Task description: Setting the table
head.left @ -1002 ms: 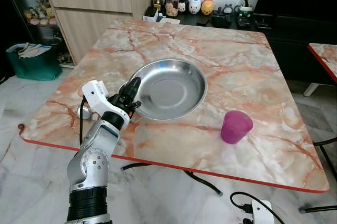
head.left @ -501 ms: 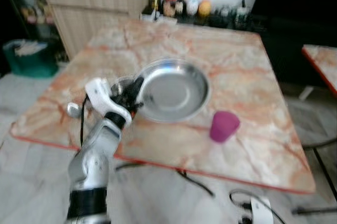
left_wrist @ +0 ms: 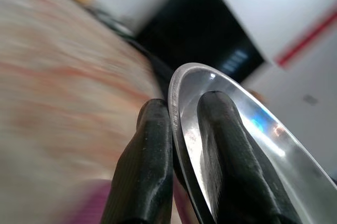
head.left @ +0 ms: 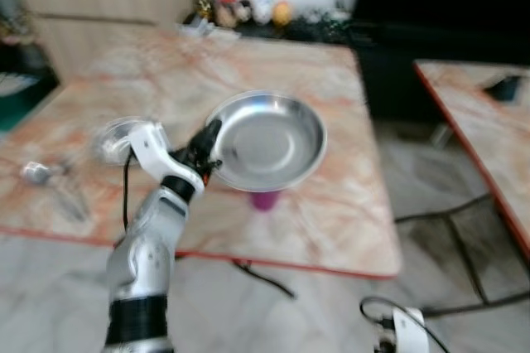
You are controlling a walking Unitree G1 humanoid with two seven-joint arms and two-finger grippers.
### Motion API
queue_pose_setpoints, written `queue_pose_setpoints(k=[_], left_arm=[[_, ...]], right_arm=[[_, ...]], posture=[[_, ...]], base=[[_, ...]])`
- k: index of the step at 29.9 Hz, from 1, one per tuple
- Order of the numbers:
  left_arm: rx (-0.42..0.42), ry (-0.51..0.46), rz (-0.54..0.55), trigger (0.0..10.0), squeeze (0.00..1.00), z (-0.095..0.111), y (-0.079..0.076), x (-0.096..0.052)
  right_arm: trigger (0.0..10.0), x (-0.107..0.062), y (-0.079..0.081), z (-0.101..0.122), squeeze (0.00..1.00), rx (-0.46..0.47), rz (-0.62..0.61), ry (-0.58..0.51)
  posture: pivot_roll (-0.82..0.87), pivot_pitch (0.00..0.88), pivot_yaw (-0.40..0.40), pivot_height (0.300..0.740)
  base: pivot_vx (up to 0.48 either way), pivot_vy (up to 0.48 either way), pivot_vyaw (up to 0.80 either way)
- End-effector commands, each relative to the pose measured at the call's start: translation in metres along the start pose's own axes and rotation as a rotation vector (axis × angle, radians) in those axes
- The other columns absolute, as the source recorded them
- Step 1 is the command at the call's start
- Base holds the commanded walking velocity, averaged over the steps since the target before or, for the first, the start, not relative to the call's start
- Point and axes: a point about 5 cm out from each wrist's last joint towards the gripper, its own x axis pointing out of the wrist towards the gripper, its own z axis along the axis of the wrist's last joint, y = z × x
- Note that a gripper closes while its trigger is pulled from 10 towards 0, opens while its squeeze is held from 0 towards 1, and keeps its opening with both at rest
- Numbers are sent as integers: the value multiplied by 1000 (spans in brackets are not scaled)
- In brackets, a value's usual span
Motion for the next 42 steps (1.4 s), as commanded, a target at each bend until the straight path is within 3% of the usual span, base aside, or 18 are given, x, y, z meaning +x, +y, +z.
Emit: queue_pose_setpoints(k=[1,42], left_arm=[[20,-50,-7,10000,0,14,0,1],[23,-59,-19,10000,0,17,-2,4]], right_arm=[[10000,1,7,4,0,5,19,-11],[10000,1,7,5,0,0,30,-14]], posture=[[140,0,-81,740],[135,0,-80,740]], base=[[0,-322,0],[0,-345,-100]])
